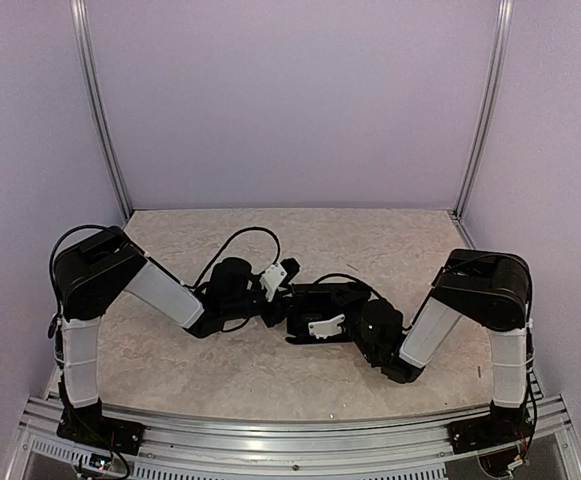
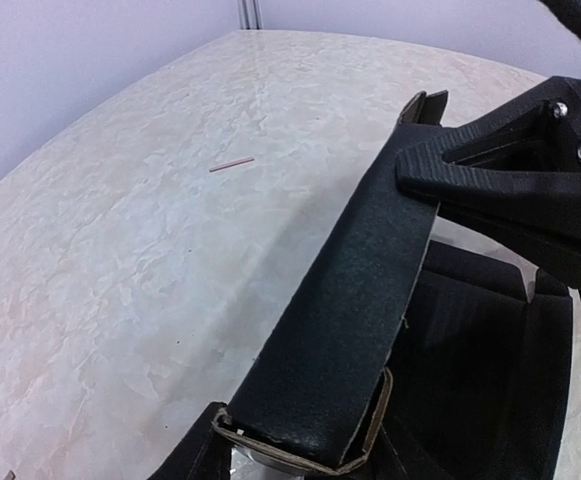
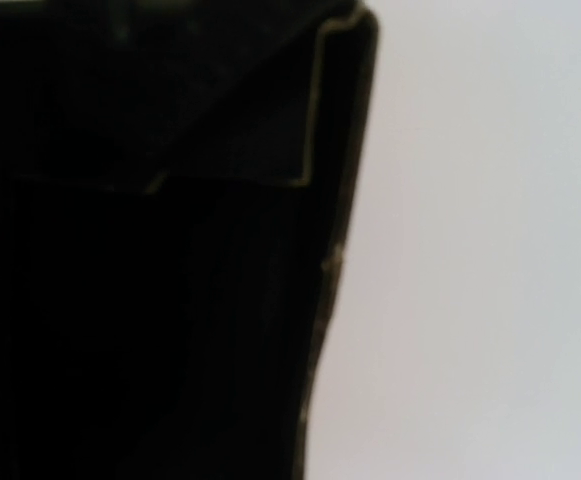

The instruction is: Fold the paper box

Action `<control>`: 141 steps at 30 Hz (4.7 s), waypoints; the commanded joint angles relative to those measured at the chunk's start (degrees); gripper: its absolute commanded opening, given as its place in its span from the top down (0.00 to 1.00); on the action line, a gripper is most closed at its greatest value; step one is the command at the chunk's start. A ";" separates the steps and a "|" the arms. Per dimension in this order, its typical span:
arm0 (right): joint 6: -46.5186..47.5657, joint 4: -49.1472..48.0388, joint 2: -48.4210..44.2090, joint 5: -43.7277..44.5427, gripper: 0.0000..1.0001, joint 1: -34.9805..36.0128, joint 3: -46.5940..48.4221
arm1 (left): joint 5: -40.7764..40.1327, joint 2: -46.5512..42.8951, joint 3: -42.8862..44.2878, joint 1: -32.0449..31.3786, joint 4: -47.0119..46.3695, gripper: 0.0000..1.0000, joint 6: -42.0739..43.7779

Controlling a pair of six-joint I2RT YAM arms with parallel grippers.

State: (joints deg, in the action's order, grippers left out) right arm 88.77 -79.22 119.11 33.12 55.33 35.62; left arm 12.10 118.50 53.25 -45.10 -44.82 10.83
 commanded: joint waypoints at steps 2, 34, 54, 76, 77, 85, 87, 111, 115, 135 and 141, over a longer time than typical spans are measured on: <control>1.38 -4.76 2.07 -0.54 1.00 1.12 -0.77 | -8.88 1.71 1.50 -0.10 -1.79 0.61 -1.94; -53.38 107.79 -13.47 -46.43 0.56 -17.65 49.34 | -4.45 1.56 1.66 1.87 -2.74 0.78 -3.52; -52.91 133.15 6.24 -76.93 0.59 -24.39 65.20 | -1.10 3.17 5.32 1.36 5.51 0.79 0.54; -68.18 119.09 1.28 -80.89 0.73 -25.94 51.06 | -11.03 5.03 7.70 -1.46 7.31 0.94 -1.97; -68.85 118.44 1.00 -79.79 0.77 -25.86 50.79 | -11.09 5.00 7.51 -1.67 7.15 0.93 -2.10; -70.49 117.90 1.07 -77.38 0.84 -25.87 51.10 | -10.96 3.44 2.55 -2.42 2.86 0.80 -3.26; -70.57 118.13 1.08 -77.98 0.84 -25.82 51.34 | -10.74 2.91 1.40 -2.40 1.59 0.74 -3.44; -70.56 120.34 2.30 -83.84 0.80 -25.83 52.19 | -10.07 2.86 0.61 -2.03 -4.09 0.74 -3.80; -70.57 120.44 2.60 -84.10 0.80 -25.88 52.13 | -7.41 3.14 1.04 -1.96 -4.97 0.72 -2.84; -69.74 122.74 4.50 -86.69 0.79 -25.81 53.35 | -4.48 6.39 6.03 -1.53 -4.94 0.75 1.67; -68.00 125.34 5.94 -87.66 0.79 -25.83 55.20 | -1.18 6.43 5.64 -0.17 -6.09 0.65 1.89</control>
State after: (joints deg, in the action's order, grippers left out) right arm 18.74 42.48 122.21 -54.19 28.75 89.62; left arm 6.87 124.05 57.76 -46.24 -47.51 11.75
